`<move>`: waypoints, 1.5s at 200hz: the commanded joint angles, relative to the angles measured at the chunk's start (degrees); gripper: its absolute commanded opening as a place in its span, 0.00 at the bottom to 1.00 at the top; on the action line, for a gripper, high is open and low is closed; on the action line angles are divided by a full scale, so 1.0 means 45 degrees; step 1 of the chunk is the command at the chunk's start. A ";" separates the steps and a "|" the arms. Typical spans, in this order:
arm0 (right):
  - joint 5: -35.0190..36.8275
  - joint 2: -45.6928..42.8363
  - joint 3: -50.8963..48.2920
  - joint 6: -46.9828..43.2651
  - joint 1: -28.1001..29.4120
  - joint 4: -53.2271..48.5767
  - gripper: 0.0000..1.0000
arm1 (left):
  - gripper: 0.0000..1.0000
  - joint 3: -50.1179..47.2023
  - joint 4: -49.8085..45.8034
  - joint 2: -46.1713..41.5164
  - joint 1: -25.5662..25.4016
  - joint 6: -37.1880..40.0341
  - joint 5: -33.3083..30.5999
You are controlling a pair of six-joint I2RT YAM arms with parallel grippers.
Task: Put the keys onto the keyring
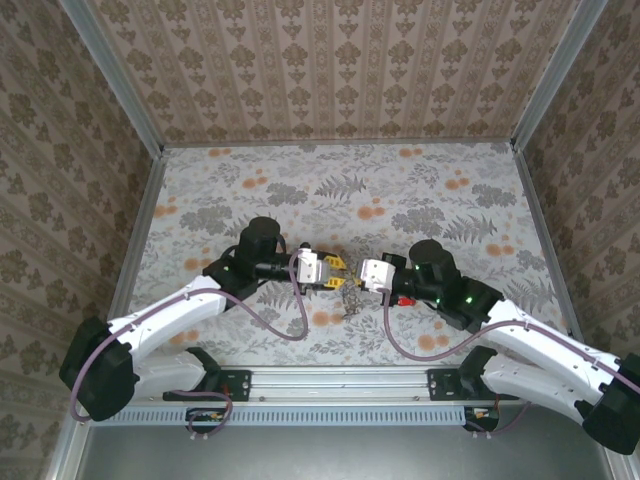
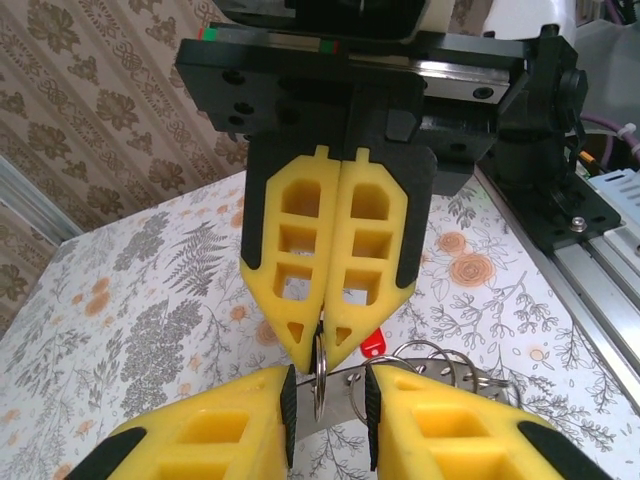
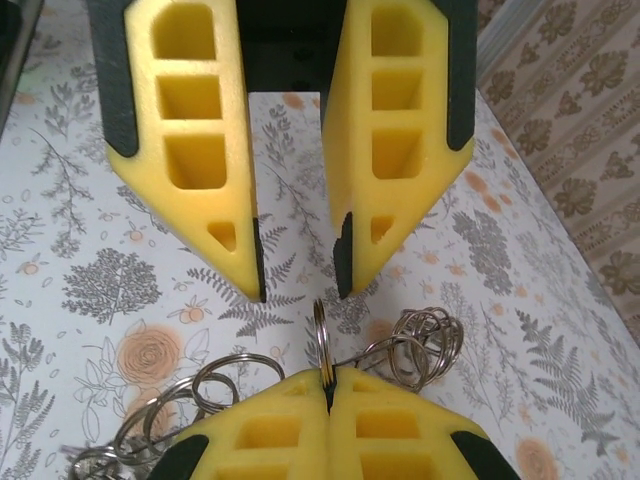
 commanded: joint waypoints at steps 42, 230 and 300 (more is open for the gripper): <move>0.1163 0.0097 0.0672 -0.0350 0.0448 0.0158 0.00 | 0.27 -0.0029 0.0059 0.0013 -0.0175 -0.0514 -0.1670; 0.0450 0.0294 0.0122 0.0515 0.0505 0.1352 0.00 | 0.10 0.0178 0.0085 0.0035 -0.0533 -0.0205 -0.2933; 0.0606 -0.0018 -0.0361 0.1161 0.0454 0.2152 0.00 | 0.24 -0.0101 0.0311 -0.0202 -0.0516 -0.0072 -0.1204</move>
